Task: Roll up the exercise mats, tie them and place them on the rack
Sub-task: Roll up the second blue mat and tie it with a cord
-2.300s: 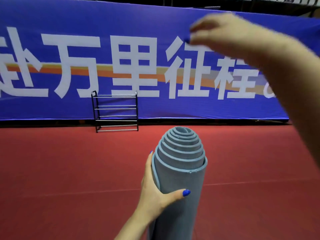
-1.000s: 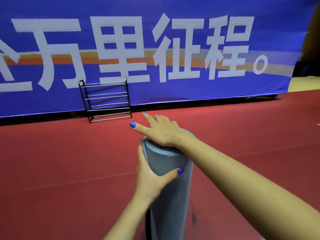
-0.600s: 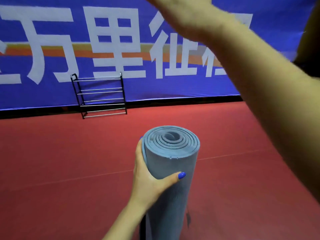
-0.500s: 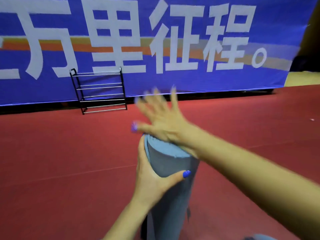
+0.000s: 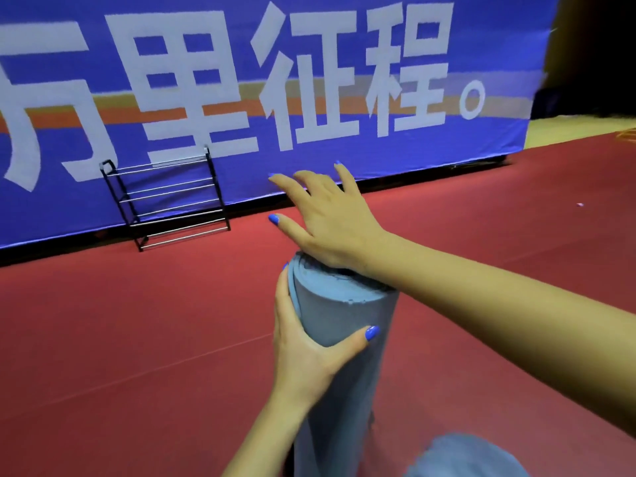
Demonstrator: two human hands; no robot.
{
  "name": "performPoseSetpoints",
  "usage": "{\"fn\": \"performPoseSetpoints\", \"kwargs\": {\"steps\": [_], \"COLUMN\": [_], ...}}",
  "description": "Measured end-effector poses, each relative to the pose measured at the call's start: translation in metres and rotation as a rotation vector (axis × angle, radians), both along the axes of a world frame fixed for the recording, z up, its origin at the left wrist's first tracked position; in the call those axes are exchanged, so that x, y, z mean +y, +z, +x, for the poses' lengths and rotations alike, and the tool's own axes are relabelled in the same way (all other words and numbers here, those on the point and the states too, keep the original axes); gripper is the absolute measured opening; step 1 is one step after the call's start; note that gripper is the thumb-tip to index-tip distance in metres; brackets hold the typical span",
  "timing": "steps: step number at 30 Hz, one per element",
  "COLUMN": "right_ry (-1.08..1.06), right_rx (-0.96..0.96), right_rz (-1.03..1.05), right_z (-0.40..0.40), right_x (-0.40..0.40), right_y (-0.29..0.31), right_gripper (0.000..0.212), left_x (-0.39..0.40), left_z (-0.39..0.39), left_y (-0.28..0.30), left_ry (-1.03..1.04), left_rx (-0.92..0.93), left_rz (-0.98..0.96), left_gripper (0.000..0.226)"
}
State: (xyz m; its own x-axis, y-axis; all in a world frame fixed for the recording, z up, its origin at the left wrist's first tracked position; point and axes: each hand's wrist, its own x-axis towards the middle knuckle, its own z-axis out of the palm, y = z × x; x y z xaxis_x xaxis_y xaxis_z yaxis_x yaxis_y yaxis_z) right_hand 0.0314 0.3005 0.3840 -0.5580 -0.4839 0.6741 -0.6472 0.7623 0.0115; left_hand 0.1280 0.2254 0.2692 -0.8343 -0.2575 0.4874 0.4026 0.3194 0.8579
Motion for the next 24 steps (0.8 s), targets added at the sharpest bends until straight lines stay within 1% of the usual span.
{"fn": "performPoseSetpoints", "kwargs": {"steps": [1, 4, 6, 8, 9, 10, 11, 12, 14, 15, 16, 17, 19, 21, 24], "right_ry": [0.002, 0.003, -0.059, -0.196, -0.300, -0.420, -0.532, -0.607, -0.634, -0.629, -0.632, -0.644, -0.664, -0.678, -0.690], "right_rx": [-0.015, -0.115, -0.190, -0.242, -0.285, -0.377, -0.539, -0.750, -1.153, -1.292, -1.394, -1.469, -1.561, -1.571, -1.531], "right_rz": [-0.096, -0.486, -0.643, -0.704, -0.691, -0.630, -0.525, -0.389, -0.113, -0.033, -0.009, -0.011, 0.000, 0.015, -0.018], "right_z": [-0.001, 0.002, 0.009, 0.022, 0.031, 0.043, 0.059, 0.079, 0.126, 0.149, 0.169, 0.184, 0.198, 0.193, 0.170], "right_x": [0.015, 0.078, 0.133, 0.191, 0.220, 0.248, 0.272, 0.294, 0.327, 0.337, 0.343, 0.346, 0.347, 0.343, 0.332], "right_y": [0.004, 0.010, -0.015, -0.066, -0.103, -0.145, -0.191, -0.238, -0.327, -0.362, -0.391, -0.412, -0.440, -0.452, -0.460], "right_gripper": [0.057, 0.053, 0.052, 0.051, 0.048, 0.045, 0.043, 0.043, 0.051, 0.056, 0.061, 0.065, 0.069, 0.069, 0.073], "left_x": [0.007, 0.029, 0.045, 0.061, 0.069, 0.074, 0.077, 0.078, 0.078, 0.079, 0.082, 0.088, 0.103, 0.121, 0.147], "left_z": [-0.002, -0.007, -0.006, -0.001, 0.002, 0.004, 0.006, 0.004, -0.002, -0.005, -0.007, -0.008, -0.006, -0.003, 0.002], "left_y": [0.001, 0.000, -0.002, -0.004, -0.006, -0.007, -0.007, -0.007, -0.008, -0.009, -0.010, -0.010, -0.012, -0.015, -0.019], "left_ry": [-0.011, -0.041, -0.075, -0.122, -0.137, -0.147, -0.156, -0.157, -0.137, -0.127, -0.124, -0.131, -0.160, -0.203, -0.287], "left_rx": [0.000, -0.001, -0.014, -0.018, -0.023, -0.026, -0.026, -0.018, 0.008, 0.012, 0.010, 0.007, 0.001, -0.013, -0.040], "left_rz": [-0.004, -0.032, -0.067, -0.107, -0.127, -0.143, -0.155, -0.162, -0.177, -0.186, -0.194, -0.206, -0.252, -0.306, -0.381], "left_gripper": [0.121, 0.121, 0.120, 0.123, 0.124, 0.125, 0.126, 0.126, 0.126, 0.126, 0.126, 0.125, 0.125, 0.124, 0.122]}}
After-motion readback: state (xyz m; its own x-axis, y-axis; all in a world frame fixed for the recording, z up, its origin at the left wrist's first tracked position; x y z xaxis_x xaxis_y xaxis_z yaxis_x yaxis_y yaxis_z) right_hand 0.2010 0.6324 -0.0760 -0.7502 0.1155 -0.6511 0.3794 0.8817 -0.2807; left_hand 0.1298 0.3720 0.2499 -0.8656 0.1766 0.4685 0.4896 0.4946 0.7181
